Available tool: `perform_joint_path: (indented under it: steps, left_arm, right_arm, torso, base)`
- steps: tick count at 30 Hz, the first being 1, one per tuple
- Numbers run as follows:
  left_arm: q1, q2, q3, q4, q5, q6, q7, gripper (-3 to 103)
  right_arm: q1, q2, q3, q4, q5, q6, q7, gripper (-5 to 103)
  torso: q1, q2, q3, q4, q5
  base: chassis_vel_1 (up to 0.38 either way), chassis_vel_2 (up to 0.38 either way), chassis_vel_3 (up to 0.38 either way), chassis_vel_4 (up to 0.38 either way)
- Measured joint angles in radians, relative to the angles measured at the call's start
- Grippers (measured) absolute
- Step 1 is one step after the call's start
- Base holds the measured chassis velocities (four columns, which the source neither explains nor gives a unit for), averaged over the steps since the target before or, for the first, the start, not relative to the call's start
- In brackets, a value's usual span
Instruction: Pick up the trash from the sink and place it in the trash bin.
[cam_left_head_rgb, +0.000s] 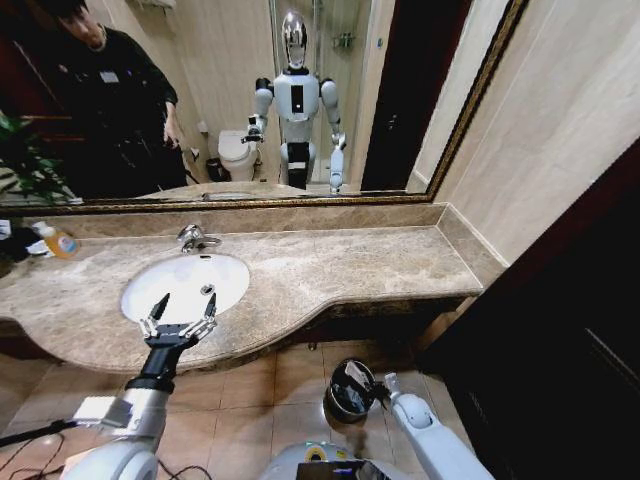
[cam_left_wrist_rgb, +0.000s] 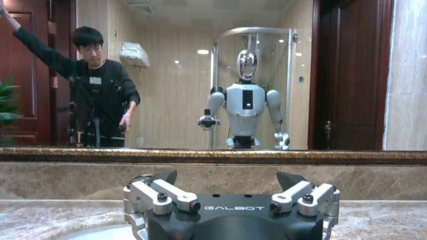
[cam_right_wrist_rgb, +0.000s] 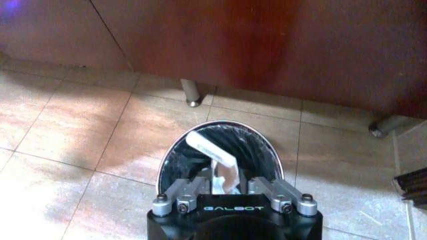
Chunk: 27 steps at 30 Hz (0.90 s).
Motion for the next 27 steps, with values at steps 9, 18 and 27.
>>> perform_joint_path:
  steps: [9, 18, 27]
  left_arm:
    - [0.000, 0.000, 0.000, 0.000, 0.000, 0.000, 0.000, 100]
    - [0.000, 0.000, 0.000, 0.000, 0.000, 0.000, 0.000, 100]
    - [0.000, 0.000, 0.000, 0.000, 0.000, 0.000, 0.000, 100]
  right_arm:
    - [0.002, -0.002, -0.001, 0.004, -0.001, 0.004, 0.000, 55]
    - [-0.003, -0.008, 0.001, 0.011, -0.002, 0.008, 0.002, 88]
    - [-0.008, -0.008, 0.003, 0.017, 0.000, 0.009, 0.003, 100]
  torso:
    - [0.000, 0.000, 0.000, 0.0000, 0.0000]
    - [0.000, 0.000, 0.000, 0.0000, 0.0000]
    - [0.000, 0.000, 0.000, 0.0000, 0.0000]
  base:
    - [0.000, 0.000, 0.000, 0.000]
    - [0.000, 0.000, 0.000, 0.000]
    - [0.000, 0.000, 0.000, 0.000]
